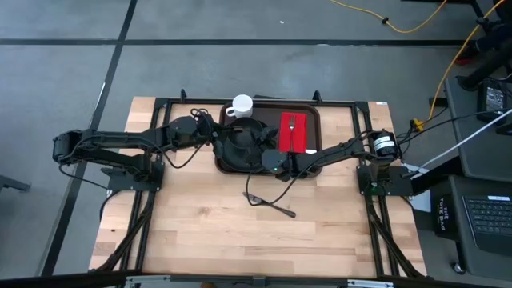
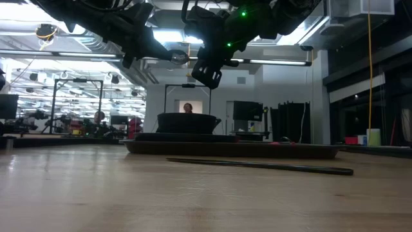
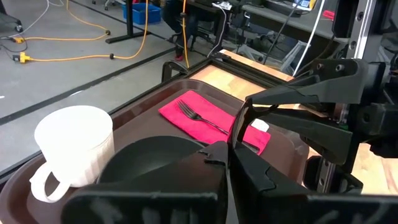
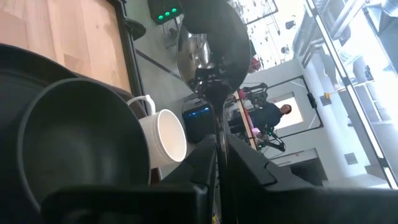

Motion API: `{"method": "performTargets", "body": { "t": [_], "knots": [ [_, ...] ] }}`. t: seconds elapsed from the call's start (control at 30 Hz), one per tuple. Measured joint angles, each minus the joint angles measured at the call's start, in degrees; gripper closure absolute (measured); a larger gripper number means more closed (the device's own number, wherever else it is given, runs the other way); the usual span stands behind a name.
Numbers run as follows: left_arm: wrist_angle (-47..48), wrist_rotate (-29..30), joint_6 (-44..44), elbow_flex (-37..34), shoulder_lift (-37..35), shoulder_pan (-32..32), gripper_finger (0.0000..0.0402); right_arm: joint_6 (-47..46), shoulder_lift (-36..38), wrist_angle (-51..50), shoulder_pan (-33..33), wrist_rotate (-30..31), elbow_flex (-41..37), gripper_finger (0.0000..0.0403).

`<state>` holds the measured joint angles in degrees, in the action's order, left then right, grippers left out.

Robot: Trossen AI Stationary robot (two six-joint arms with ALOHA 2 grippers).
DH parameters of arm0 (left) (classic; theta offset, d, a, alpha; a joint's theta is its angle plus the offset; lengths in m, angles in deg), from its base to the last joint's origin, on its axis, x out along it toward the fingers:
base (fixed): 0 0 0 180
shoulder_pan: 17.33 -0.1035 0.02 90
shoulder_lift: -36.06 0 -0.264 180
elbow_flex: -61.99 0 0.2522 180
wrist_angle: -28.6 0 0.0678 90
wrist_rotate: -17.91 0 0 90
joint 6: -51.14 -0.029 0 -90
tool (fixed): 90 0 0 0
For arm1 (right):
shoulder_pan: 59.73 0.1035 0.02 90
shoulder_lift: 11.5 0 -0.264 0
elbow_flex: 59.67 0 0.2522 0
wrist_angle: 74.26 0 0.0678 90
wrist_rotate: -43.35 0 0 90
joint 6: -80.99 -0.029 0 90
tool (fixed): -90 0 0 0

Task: Set up tray
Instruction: Put the black spoon on the red table napkin to the left of the black fork

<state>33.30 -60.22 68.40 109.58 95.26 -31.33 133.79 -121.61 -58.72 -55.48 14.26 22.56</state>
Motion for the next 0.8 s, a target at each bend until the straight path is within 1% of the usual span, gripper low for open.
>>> {"method": "performTargets", "body": {
  "t": [0.23, 0.47, 0.6, 0.7, 0.8],
  "knots": [
    [-0.1, -1.0, 0.0, 0.0, 0.0, 0.0, 0.0398, 0.1, -0.1, -0.4, 0.0, 0.0, -0.1, 0.0389],
    [-0.1, -1.2, -0.2, 0.0, 0.0, 0.0, 0.0398, -0.5, -0.1, -0.2, 0.0, 0.0, -0.1, 0.0379],
    [-0.2, -1.2, -1.2, 0.0, 0.0, 0.0, 0.0398, -1.1, -0.1, -0.3, 0.0, 0.0, -0.1, 0.039],
    [-0.3, -1.1, -3.6, 0.0, 0.0, 0.0, 0.0397, -1.2, -0.1, -0.3, 0.0, 0.0, -0.1, 0.039],
    [-0.4, -1.1, -4.0, 0.0, 0.0, 0.0, 0.0394, -1.1, -0.1, -0.1, 0.0, 0.5, -0.1, 0.0389]
  ]
}}
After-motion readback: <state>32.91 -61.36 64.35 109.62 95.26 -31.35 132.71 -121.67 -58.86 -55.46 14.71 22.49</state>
